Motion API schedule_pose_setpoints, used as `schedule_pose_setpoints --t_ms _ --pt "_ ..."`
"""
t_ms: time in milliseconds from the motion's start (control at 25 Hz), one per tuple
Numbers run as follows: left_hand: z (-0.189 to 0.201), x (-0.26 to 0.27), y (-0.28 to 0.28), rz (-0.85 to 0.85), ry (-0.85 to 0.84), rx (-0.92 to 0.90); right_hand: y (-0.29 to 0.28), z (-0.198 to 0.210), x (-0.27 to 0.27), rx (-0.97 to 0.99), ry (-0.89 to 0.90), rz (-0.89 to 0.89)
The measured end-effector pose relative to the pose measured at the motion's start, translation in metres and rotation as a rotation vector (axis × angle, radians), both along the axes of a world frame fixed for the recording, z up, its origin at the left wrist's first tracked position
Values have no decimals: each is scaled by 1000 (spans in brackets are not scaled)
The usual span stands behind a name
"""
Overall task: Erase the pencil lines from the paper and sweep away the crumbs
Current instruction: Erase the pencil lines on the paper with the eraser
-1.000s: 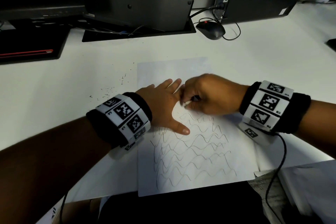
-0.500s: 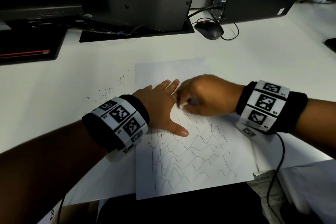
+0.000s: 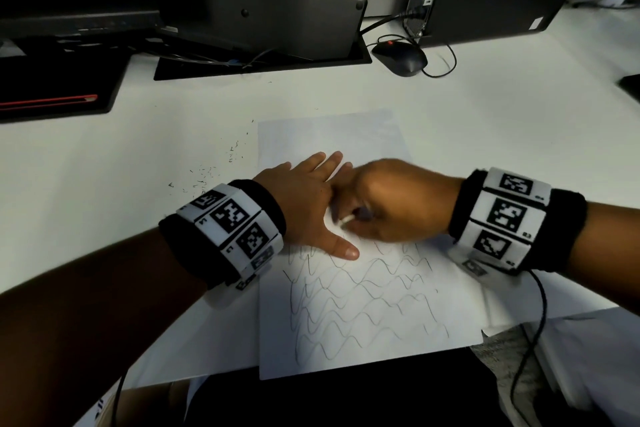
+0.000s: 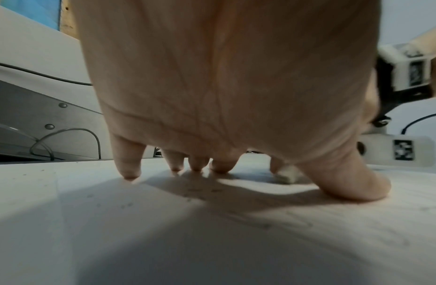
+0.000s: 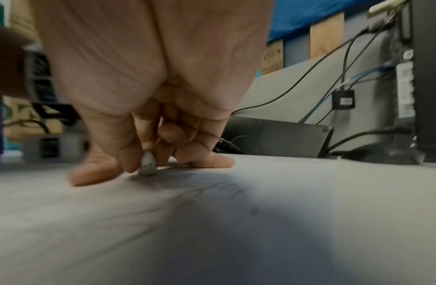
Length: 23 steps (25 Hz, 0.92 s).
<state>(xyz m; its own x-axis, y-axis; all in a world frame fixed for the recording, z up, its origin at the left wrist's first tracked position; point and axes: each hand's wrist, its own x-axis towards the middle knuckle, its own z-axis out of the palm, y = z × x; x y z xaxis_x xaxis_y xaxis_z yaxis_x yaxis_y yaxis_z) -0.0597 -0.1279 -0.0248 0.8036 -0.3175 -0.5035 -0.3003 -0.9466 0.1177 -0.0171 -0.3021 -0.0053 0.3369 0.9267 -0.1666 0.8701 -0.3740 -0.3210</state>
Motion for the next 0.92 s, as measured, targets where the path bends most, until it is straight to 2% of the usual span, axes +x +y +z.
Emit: schedule_pose_setpoints --t_ms 80,200,320,400,520,680,800,920 --pt "0 1 0 0 -9 -4 -4 2 2 -21 54 -1" --pt "-1 1 -1 10 -11 26 -8 8 21 18 -17 -153" --pt "1 1 -2 12 -3 23 -9 2 10 19 60 -57" --pt "2 1 -1 17 -4 21 -9 4 11 17 127 -62" --pt "1 3 -1 11 11 35 -10 7 20 45 18 -178" --pt "1 1 1 15 0 20 -9 6 4 -33 45 -38" --pt "2 2 -1 8 -5 42 -10 12 16 -11 -43 -176" --pt "3 2 -1 16 -5 31 -7 10 4 -49 -42 -97"
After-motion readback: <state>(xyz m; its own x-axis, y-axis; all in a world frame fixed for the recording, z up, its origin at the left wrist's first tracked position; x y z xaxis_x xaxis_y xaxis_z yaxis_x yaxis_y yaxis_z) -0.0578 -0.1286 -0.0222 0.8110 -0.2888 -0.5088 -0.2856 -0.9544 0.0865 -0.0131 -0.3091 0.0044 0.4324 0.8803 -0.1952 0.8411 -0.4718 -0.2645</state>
